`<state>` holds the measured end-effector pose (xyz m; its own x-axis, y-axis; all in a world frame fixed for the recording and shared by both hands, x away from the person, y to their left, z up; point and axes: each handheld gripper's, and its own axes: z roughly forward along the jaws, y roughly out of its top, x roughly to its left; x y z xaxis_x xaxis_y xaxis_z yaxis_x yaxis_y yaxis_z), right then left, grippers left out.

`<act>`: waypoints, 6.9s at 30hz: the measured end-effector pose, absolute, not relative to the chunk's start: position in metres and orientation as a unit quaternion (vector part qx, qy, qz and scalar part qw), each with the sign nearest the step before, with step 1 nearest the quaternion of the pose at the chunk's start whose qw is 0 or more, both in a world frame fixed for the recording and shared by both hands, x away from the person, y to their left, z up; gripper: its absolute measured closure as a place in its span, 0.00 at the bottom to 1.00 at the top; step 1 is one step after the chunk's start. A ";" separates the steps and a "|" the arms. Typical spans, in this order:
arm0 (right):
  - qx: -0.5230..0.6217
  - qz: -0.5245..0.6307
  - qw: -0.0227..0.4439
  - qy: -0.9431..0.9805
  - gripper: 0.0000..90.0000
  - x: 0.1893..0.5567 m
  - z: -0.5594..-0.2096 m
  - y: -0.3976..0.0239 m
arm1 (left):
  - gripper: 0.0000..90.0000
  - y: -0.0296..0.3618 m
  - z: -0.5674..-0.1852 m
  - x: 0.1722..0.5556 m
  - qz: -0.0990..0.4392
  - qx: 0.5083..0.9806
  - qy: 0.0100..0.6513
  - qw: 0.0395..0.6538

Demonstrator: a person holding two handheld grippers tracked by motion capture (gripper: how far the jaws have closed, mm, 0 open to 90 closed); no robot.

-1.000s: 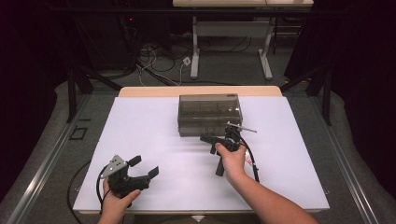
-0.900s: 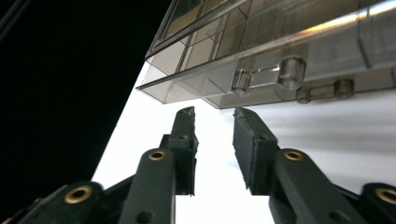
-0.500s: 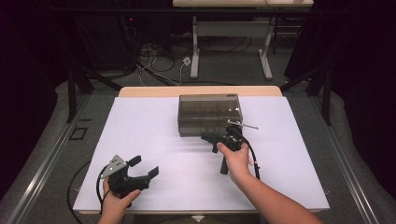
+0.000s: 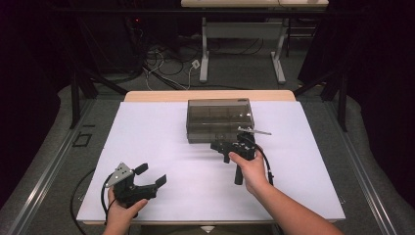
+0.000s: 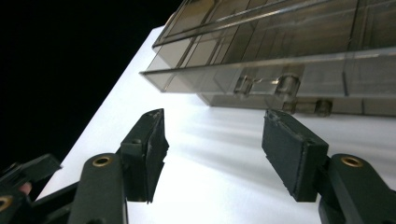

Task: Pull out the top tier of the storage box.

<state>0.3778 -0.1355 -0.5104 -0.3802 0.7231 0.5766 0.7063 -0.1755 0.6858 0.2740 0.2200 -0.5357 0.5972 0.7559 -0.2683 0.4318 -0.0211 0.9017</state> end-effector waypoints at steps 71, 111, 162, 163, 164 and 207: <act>0.261 0.338 0.229 0.875 0.49 0.401 -0.425 -0.127 | 0.09 0.220 -0.537 0.275 0.144 0.701 0.428 0.552; 0.122 0.220 0.243 0.937 0.60 0.417 -0.434 -0.104 | 0.10 0.220 -0.537 0.275 0.143 0.703 0.427 0.551; 0.026 0.117 0.256 0.959 0.84 0.421 -0.452 -0.113 | 0.10 0.220 -0.538 0.276 0.140 0.705 0.429 0.546; 0.024 0.116 0.258 0.959 0.85 0.421 -0.452 -0.113 | 0.10 0.220 -0.538 0.276 0.140 0.705 0.429 0.547; 0.023 0.116 0.258 0.959 0.86 0.421 -0.452 -0.113 | 0.10 0.220 -0.538 0.276 0.140 0.705 0.429 0.547; 0.015 0.085 0.252 0.964 0.92 0.428 -0.458 -0.110 | 0.11 0.221 -0.538 0.276 0.141 0.705 0.430 0.546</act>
<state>0.4277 -0.1097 -0.4584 -0.8724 0.0715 -0.4836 -0.0142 0.9851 0.1714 0.2762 0.2210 -0.5383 0.5906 0.7604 -0.2701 0.4514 -0.0339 0.8917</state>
